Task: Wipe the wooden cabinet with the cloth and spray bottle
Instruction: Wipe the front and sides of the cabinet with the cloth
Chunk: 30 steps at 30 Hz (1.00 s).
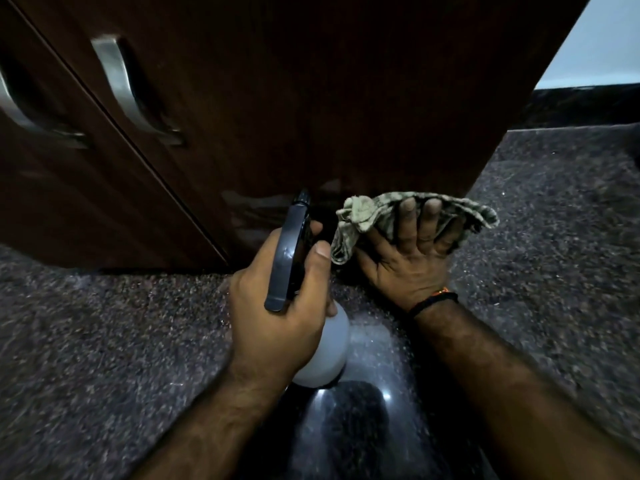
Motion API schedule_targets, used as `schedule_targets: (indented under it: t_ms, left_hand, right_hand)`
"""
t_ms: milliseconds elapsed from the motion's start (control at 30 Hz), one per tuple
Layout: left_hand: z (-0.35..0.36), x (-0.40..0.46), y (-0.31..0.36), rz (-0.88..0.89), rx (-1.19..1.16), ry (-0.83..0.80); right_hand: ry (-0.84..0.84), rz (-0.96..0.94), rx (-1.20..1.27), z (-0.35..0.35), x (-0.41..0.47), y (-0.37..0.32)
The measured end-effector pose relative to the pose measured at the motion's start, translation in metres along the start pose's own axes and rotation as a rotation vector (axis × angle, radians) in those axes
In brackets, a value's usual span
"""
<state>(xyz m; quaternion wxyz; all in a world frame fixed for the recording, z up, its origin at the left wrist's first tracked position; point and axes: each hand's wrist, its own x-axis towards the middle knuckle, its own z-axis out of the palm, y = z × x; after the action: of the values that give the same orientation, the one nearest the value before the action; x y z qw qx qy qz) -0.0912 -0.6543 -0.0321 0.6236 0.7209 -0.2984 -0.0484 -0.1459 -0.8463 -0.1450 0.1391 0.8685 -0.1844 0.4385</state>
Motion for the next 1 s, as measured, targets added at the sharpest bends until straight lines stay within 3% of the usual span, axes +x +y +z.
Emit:
schedule_targets:
  t_ms: [300,567,767,1000]
  left_hand:
    - [-0.010,0.011,-0.007,0.017,-0.041,0.031]
    - [-0.059,0.016,-0.015,0.030,0.016,0.097]
    - [-0.089,0.014,-0.020,-0.002,0.078,0.136]
    - [-0.074,0.003,-0.017,0.024,0.078,0.136]
  right_hand:
    - [-0.028,-0.005,0.060,-0.010,0.016,-0.014]
    - [0.002,-0.066,0.059,-0.001,0.061,-0.089]
    - [-0.132,-0.286,0.041,0.015,0.072,-0.130]
    - [-0.205,-0.463,0.069,0.017,0.030,-0.091]
